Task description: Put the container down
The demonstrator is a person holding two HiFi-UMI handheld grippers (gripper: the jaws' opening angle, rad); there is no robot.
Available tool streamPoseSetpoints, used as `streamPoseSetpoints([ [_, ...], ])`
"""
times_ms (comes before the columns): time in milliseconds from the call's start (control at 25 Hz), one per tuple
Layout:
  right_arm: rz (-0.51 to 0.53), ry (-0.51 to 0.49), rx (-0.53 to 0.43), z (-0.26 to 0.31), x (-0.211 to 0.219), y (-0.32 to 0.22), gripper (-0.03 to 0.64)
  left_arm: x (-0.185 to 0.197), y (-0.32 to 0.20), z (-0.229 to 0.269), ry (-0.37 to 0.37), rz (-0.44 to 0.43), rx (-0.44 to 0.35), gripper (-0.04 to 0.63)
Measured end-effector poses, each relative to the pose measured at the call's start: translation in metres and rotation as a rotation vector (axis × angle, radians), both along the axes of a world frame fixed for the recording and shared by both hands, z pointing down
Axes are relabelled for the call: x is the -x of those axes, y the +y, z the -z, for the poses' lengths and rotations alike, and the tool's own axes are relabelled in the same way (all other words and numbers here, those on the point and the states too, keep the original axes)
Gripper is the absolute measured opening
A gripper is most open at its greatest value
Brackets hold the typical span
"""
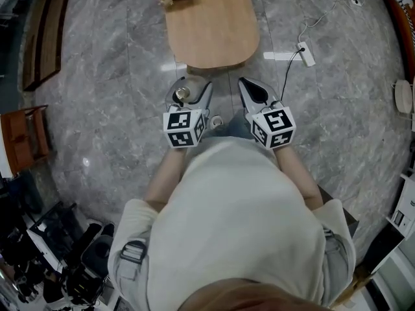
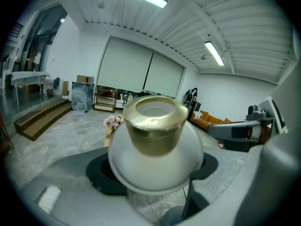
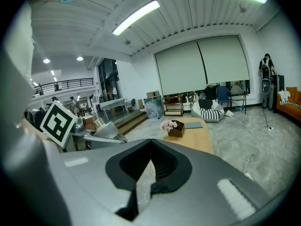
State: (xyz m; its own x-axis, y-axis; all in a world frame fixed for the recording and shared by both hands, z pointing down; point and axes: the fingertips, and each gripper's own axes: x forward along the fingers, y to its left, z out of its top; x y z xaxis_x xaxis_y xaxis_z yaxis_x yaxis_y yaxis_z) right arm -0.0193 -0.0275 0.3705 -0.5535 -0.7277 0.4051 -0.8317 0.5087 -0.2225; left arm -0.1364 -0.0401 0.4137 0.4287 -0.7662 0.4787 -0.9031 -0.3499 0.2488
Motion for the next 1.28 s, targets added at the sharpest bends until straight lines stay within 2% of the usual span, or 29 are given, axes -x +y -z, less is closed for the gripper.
streamPoseSetpoints([
  [320, 0.035, 0.002, 0.066, -0.035, -0.010, -0.049, 0.002, -0.013, -0.052, -0.046, -0.033, 0.033, 0.056, 0.348],
  [640, 0.087, 0.036, 0.114, -0.083, -0.027, -0.123, 0.002, -0.027, -0.118, -0.100, -0.062, 0.065, 0.092, 0.348],
  [1040, 0.114, 0.054, 0.187, -0.168, -0.043, -0.194, 0.002, -0.055, -0.201, -0.203, -0.132, 0.045, 0.148, 0.348],
  [1280, 0.111, 0.057, 0.250, -0.221, -0.050, -0.217, 0.002, -0.063, -0.245, -0.275, -0.215, 0.028, 0.181, 0.348],
])
